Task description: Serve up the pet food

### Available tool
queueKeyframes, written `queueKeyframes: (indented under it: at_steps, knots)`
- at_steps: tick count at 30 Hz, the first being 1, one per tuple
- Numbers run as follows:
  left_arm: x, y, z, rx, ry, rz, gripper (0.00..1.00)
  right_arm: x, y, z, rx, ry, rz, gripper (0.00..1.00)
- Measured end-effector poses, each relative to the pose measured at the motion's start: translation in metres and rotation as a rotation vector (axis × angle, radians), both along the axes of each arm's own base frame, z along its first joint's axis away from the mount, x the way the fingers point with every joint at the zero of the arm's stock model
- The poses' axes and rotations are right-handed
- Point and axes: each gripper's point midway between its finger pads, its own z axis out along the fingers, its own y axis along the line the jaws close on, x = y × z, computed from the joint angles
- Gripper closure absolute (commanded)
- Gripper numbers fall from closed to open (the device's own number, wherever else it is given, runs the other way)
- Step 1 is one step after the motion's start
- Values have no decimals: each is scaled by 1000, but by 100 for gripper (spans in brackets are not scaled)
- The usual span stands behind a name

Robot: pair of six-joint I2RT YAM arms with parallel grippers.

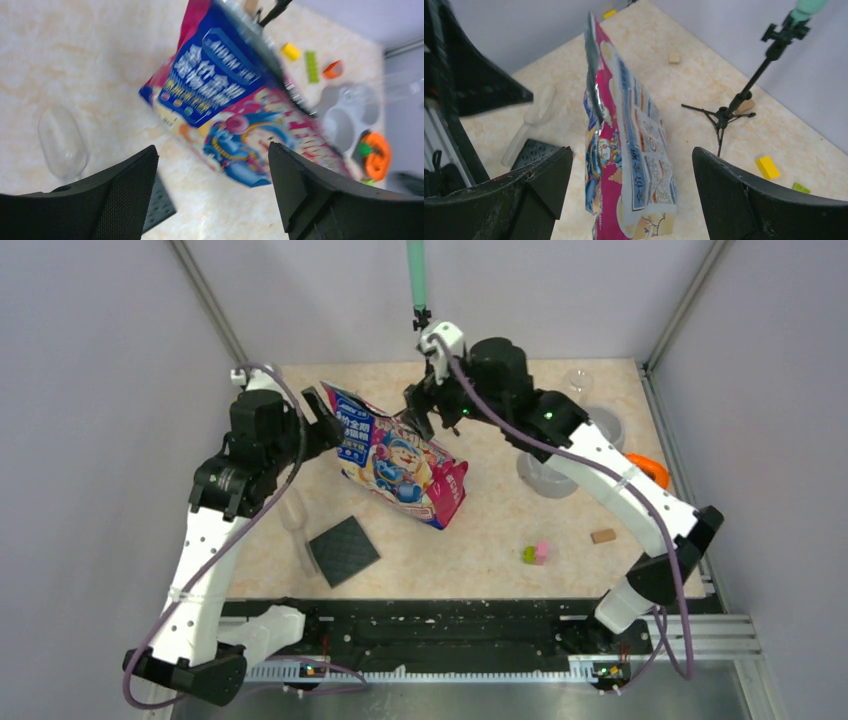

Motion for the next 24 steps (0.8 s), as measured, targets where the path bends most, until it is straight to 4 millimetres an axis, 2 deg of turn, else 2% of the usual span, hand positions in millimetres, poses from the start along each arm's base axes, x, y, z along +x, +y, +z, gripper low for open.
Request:
queueKeyframes:
  at_steps: [1, 2, 4, 5, 6, 9, 11, 14, 20, 24]
  knots:
    - [3, -1, 22, -22, -57, 3, 11, -2, 9, -11, -41, 5, 18, 8]
    - [6, -2, 34, -39, -88, 6, 10, -3, 17, -20, -74, 10, 33, 8]
    - [13, -8, 54, -80, -130, 4, 11, -5, 29, -43, -143, 26, 46, 8]
    - [17, -12, 60, -107, -142, 0, 12, -6, 35, -60, -191, 43, 49, 8]
    - [21, -15, 60, -126, -140, -1, 13, -5, 38, -77, -240, 61, 43, 8]
    - [33, -29, 48, -190, -80, -18, 18, -2, 38, -105, -319, 96, 25, 8]
    - [43, -39, 33, -225, -21, -26, 23, -2, 35, -111, -340, 108, 13, 8]
    - [54, -48, 19, -272, 38, -22, 27, -1, 35, -107, -324, 107, 5, 8]
    - [63, -52, 15, -355, 46, 16, 34, -2, 38, -106, -284, 144, 1, 9]
    - [67, -48, 3, -380, 62, 62, 39, -1, 37, -105, -249, 178, -22, 11]
